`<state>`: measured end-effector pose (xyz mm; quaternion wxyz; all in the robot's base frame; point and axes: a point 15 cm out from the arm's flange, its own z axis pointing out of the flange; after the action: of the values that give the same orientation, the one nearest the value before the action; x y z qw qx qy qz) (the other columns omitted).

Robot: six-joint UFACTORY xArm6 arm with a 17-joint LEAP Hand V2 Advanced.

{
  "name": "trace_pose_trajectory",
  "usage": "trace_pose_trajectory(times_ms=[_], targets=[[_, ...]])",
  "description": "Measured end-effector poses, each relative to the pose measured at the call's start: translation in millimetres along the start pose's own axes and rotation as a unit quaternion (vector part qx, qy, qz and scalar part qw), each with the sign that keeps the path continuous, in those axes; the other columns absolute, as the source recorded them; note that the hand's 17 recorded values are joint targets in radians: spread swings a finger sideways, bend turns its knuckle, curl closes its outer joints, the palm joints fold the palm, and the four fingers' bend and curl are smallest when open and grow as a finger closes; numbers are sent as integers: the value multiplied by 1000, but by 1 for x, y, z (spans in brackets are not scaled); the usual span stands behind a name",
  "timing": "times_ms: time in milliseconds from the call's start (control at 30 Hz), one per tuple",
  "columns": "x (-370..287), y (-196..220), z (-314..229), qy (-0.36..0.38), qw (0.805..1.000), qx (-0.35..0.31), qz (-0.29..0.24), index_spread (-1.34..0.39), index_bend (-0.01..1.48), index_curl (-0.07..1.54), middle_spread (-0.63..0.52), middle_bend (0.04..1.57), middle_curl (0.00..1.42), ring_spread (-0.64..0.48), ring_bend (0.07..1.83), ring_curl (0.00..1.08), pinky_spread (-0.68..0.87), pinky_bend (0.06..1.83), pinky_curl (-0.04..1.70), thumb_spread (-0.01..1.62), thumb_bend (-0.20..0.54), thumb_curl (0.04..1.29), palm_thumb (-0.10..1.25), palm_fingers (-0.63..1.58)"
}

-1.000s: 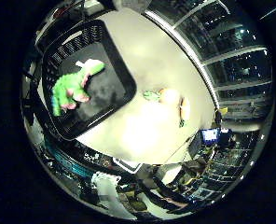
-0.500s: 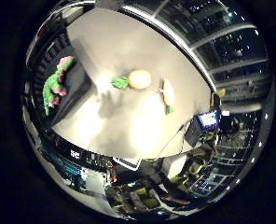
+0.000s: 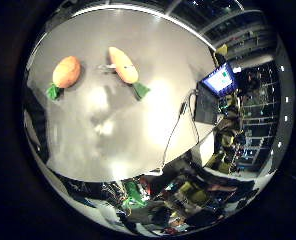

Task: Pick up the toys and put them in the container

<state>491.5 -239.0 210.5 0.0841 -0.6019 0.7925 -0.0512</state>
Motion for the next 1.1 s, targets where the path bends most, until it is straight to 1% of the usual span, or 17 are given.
trace_pose_trajectory(times_ms=[167, 267, 400, 567, 700, 867, 1100], targets=[[14, -25, 24, 2, 999, -4, 33, -228, 180, 310, 70, 207, 323, 157, 276, 206, 376, 305, 321, 1052, -31, 367, 698, 182], [19, -39, 41, 3, 999, -10, 48, -228, 189, 320, 89, 185, 318, 167, 242, 204, 375, 297, 317, 1057, -32, 360, 660, 174], [23, -52, 60, 12, 998, -23, 50, -229, 209, 349, 130, 164, 290, 186, 192, 203, 375, 275, 312, 1067, -33, 346, 582, 141], [42, -52, 89, 46, 996, -59, 55, -231, 244, 372, 152, 158, 262, 197, 187, 202, 368, 272, 315, 1065, -33, 319, 509, 109], [57, -54, 106, 61, 993, -87, 60, -232, 289, 388, 160, 161, 245, 200, 185, 201, 364, 267, 317, 1058, -30, 300, 463, 88], [80, -47, 121, 65, 990, -101, 79, -231, 335, 396, 152, 165, 239, 201, 179, 195, 362, 260, 319, 1060, -25, 295, 457, 94], [90, -40, 142, 68, 989, -108, 81, -228, 427, 412, 120, 180, 249, 191, 170, 180, 362, 222, 311, 1052, -25, 292, 455, 142]])
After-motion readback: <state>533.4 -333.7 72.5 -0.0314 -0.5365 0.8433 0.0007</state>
